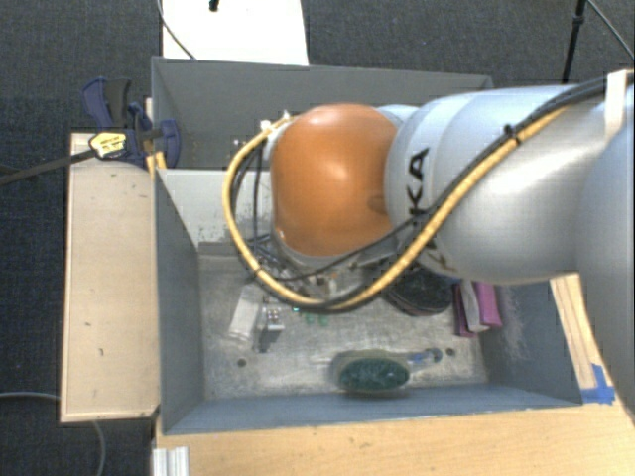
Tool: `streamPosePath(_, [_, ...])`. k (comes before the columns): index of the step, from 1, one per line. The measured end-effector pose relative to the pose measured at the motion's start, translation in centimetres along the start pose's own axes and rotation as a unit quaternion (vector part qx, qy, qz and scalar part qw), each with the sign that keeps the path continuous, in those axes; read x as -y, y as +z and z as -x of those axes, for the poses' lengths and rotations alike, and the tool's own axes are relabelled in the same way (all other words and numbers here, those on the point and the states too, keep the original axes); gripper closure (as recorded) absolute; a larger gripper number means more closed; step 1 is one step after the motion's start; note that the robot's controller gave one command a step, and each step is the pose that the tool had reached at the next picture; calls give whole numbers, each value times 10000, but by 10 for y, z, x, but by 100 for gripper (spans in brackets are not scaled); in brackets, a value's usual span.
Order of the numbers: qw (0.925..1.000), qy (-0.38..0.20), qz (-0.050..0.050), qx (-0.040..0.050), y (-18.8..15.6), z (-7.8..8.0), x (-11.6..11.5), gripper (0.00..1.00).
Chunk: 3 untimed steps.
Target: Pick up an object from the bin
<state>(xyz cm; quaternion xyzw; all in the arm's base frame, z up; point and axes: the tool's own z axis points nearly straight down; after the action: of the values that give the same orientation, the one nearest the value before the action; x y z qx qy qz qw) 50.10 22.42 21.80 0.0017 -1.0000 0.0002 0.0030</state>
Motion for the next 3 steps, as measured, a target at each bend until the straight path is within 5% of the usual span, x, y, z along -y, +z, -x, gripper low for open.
streamPosePath(1, [9978,-666,0,39,146,42,59,0])
streamPosePath(2, [9962,-870,17,81,144,41,105,0])
streamPosePath(3, [9950,-992,16,91,144,58,146,0])
